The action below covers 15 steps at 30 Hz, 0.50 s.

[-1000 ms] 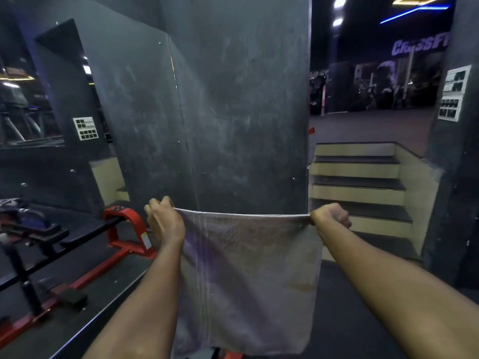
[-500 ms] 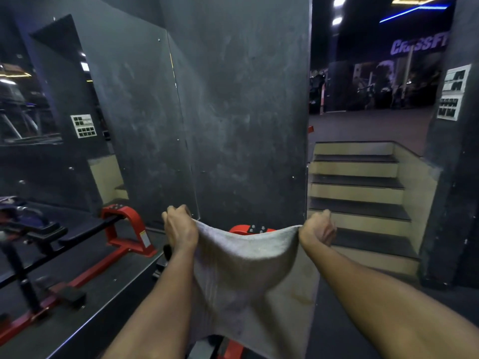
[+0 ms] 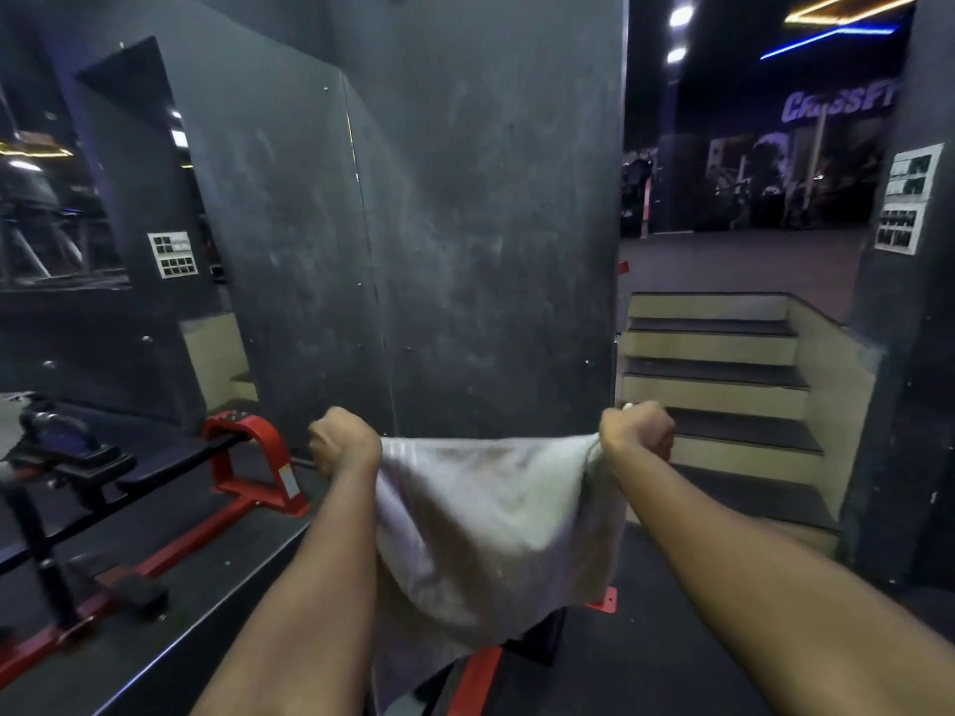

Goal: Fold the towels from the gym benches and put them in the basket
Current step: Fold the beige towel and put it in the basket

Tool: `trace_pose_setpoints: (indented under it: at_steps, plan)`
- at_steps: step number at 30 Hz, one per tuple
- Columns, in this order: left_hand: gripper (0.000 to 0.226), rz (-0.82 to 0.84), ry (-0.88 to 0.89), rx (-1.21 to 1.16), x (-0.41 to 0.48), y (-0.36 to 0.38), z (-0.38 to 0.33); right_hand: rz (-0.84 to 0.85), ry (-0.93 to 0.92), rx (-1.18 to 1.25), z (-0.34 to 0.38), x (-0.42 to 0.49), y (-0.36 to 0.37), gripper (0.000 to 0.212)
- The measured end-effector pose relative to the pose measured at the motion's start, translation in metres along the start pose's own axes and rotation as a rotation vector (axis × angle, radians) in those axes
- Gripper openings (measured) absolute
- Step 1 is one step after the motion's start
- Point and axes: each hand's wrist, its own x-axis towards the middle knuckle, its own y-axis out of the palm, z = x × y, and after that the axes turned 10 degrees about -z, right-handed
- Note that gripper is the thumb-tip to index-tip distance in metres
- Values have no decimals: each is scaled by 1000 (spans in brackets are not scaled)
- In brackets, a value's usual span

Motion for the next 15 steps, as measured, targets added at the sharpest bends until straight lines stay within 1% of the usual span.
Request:
trace_pose_setpoints:
  at_steps: [1, 2, 4, 5, 7, 9, 11, 13, 15]
  plan:
    - [30, 98, 24, 69, 0, 0, -3, 53, -1, -26, 3, -6, 2, 24]
    - [31, 202, 85, 122, -2, -1, -8, 105, -18, -38, 5, -14, 4, 24]
    - [32, 400, 257, 173, -8, -3, -17, 196, -79, -54, 11, -31, 11, 24]
    - [31, 494, 323, 167, -11, -1, -22, 257, -123, -47, 13, -39, 16, 27]
    - [20, 630, 406, 71, -20, 4, -31, 407, -249, 4, 16, -57, 25, 30]
    - [12, 686, 472, -15, -31, 4, -40, 503, -384, 71, 18, -73, 28, 33]
    - [9, 709, 526, -77, -39, 4, -47, 547, -476, 114, 18, -83, 31, 32]
    - [9, 701, 578, -123, -44, 3, -51, 583, -521, 121, 20, -89, 33, 27]
    - [10, 686, 582, -150, -45, 4, -52, 603, -540, 113, 22, -92, 32, 25]
